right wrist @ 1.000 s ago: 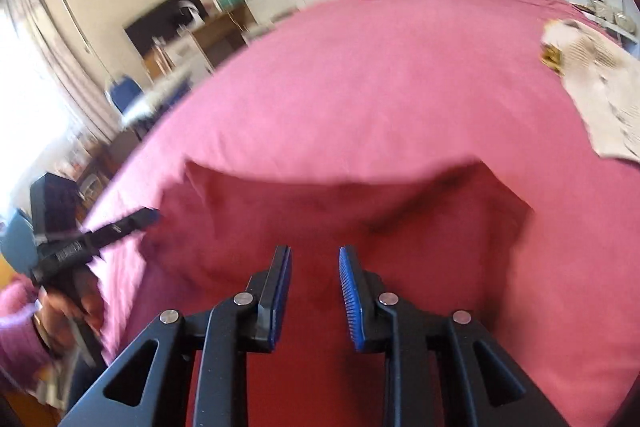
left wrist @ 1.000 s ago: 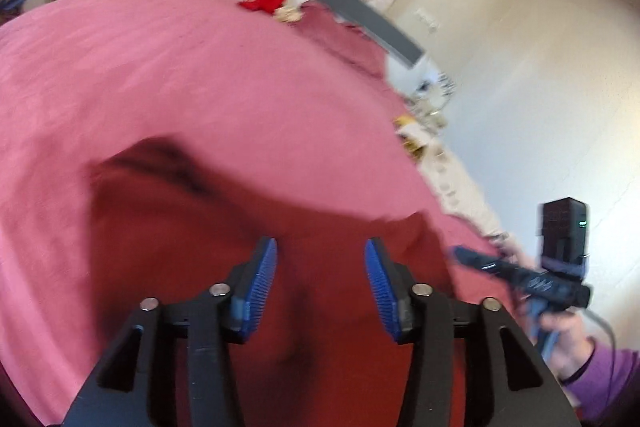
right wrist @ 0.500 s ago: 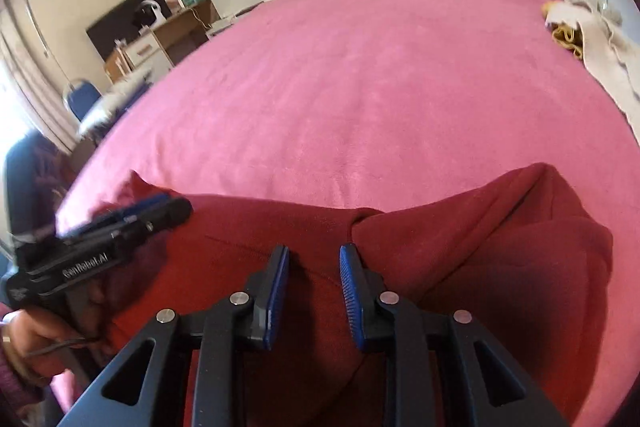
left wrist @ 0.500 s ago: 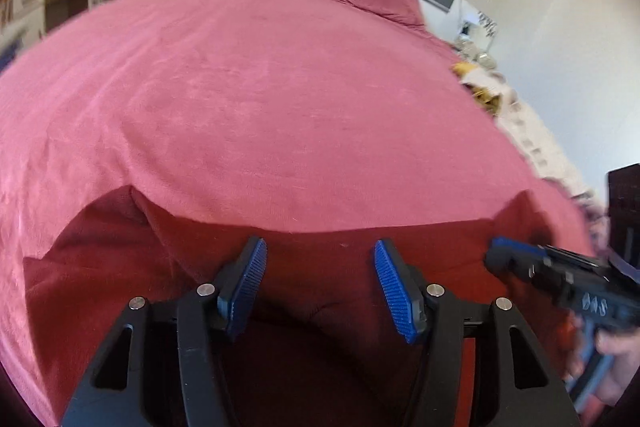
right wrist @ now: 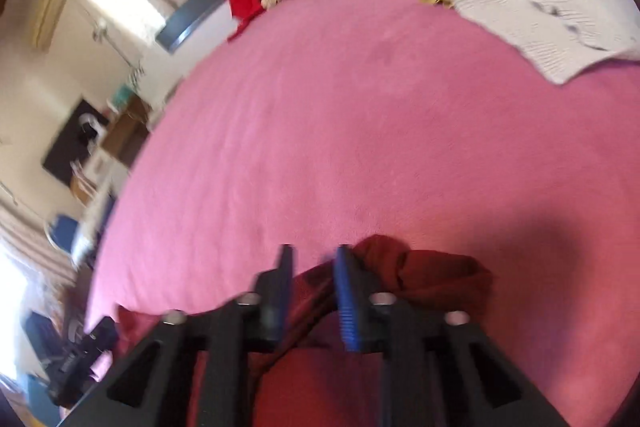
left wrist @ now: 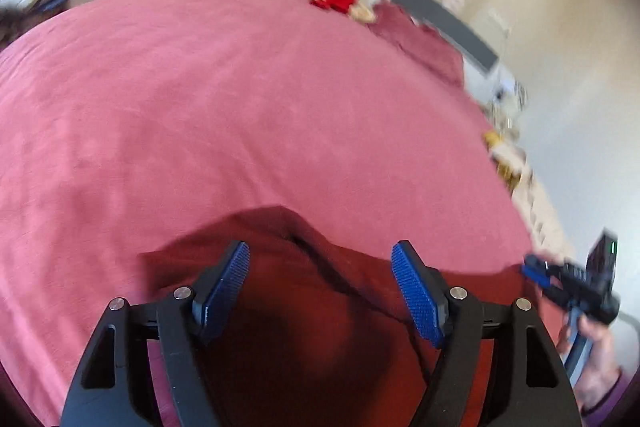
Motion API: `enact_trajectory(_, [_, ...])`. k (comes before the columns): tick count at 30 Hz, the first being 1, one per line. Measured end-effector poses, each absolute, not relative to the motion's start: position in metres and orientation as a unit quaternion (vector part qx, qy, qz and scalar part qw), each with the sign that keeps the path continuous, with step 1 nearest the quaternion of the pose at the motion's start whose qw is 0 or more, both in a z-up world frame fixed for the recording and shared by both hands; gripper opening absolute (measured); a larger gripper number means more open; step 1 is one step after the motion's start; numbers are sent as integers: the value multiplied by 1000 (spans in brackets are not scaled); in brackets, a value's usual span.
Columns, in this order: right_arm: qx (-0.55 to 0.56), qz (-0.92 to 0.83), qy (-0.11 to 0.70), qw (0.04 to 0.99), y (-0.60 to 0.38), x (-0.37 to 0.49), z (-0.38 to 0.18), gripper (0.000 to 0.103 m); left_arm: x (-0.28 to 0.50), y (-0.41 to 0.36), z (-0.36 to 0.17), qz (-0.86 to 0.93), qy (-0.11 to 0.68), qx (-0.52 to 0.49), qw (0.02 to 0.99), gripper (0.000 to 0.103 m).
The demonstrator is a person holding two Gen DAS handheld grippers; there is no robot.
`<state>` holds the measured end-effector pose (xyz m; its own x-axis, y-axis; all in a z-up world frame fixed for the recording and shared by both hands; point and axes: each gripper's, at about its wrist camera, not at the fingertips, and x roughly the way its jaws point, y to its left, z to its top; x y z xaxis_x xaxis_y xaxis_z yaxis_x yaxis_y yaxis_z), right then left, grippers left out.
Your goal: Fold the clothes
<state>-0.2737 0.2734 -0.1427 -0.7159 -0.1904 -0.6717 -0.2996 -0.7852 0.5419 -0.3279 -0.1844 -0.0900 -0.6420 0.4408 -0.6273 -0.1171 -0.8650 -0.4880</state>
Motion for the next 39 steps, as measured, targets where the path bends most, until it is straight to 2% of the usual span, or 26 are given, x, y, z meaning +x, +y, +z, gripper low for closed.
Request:
enact_trajectory(5, [-348, 878, 328, -6, 274, -190, -112, 30, -262, -255, -91, 872, -288, -378, 117, 76])
enact_trajectory(9, [-385, 867, 315, -15, 271, -107, -123, 31, -188, -290, -109, 843, -318, -417, 117, 79])
enact_trajectory(12, [-418, 849, 325, 0, 279, -55, -138, 31, -136, -299, -119, 816, -312, -464, 145, 80])
enact_trajectory(17, [-462, 806, 369, 13, 301, 19, -165, 31, -80, -293, -129, 787, -254, -520, 214, 82])
enact_trajectory(20, [-481, 778, 404, -6, 306, 43, -184, 31, -62, -296, -132, 771, -244, -536, 242, 82])
enact_trajectory(29, [-514, 709, 465, -125, 288, 71, -215, 33, -48, -304, -140, 723, -290, -556, 291, 85])
enact_trajectory(35, [-540, 722, 401, -162, 265, 70, -208, 35, -41, -287, -134, 716, -215, -575, 332, 86])
enact_trajectory(39, [-542, 732, 374, -177, 259, 69, -204, 36, -35, -278, -138, 697, -194, -589, 359, 86])
